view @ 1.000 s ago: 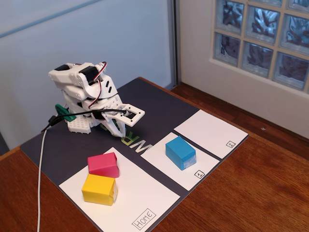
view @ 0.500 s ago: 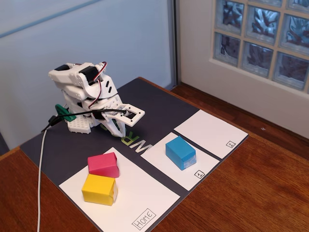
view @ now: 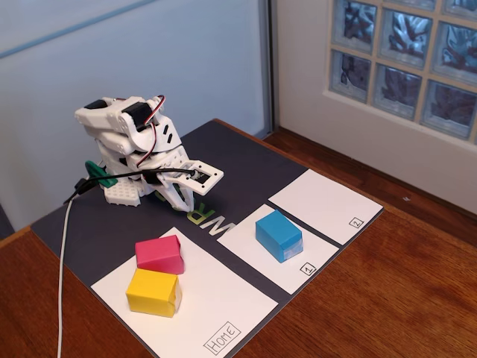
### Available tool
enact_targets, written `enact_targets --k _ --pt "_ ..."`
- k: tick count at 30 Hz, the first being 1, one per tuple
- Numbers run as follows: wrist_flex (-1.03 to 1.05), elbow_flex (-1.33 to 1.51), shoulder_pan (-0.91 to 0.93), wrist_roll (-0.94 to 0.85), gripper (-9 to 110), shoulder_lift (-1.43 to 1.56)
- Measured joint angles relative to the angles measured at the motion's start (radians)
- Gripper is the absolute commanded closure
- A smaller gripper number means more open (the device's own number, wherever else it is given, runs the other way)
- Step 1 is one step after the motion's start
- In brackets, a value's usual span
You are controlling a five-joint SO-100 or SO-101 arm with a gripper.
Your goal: Move box blue to home
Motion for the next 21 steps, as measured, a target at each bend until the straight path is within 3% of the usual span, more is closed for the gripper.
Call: enact_targets --k 5,11,15,21 --pt "0.000 -0.002 0.000 -0.034 101 0.000" --pt "-0.005 -0.008 0.127 -0.184 102 0.000" --pt "-0.014 -0.006 0.110 -0.137 102 0.000" --pt "-0.038 0.009 0.011 0.089 102 0.000"
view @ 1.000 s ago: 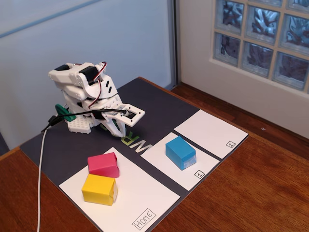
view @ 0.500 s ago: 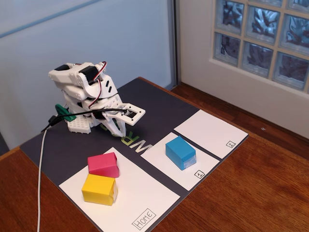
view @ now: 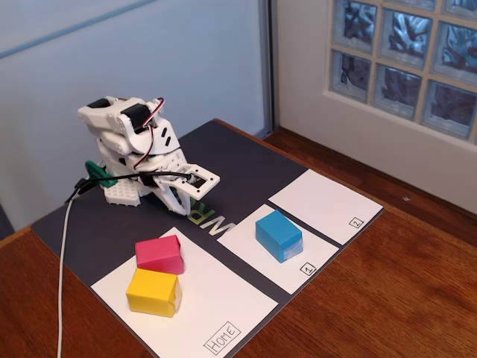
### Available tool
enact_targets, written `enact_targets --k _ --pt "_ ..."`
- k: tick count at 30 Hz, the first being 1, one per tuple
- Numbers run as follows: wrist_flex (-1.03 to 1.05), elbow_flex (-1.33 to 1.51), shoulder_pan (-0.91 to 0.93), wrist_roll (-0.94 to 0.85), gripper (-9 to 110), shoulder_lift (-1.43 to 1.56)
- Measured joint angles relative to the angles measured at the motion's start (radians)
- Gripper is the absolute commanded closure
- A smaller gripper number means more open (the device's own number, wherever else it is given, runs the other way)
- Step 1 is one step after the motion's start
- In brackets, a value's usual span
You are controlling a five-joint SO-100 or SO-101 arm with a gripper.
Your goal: Move box blue to home
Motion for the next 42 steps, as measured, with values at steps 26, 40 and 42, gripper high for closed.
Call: enact_targets --k 26,40,42 --pt "-0.238 -0.578 -0.314 0.477 102 -0.776" --pt "-0.152 -1.293 -0.316 0.546 102 -1.485" --pt "-0.143 -1.342 -0.316 0.546 102 -1.526"
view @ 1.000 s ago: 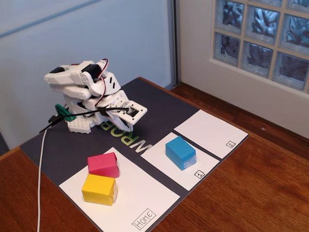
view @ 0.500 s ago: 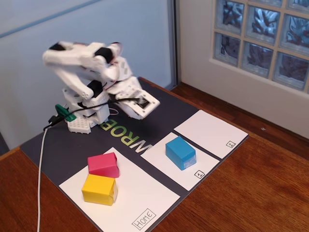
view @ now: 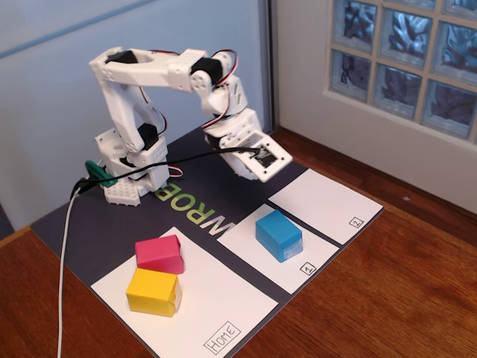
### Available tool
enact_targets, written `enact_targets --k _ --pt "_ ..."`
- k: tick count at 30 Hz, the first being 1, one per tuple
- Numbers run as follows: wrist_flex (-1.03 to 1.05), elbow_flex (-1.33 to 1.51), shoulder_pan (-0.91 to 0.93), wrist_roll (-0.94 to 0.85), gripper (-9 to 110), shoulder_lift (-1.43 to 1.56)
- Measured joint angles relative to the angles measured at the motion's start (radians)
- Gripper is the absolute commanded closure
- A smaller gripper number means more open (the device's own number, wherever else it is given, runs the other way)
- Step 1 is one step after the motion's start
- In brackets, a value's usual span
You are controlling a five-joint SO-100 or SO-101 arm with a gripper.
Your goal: Move box blue to home
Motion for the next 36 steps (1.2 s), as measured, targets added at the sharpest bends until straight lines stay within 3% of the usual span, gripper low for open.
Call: enact_targets --k 4,11,16,26,36 --pt "0.018 -0.106 -0.002 0.000 98 -0.106" --pt "0.037 -0.192 -0.028 -0.046 67 -0.176" --pt "0.015 -0.207 -0.037 -0.184 46 -0.202" --pt "-0.046 -0.230 -0.037 -0.256 48 -0.273" --pt "-0.144 -0.293 -0.026 -0.147 51 -0.407"
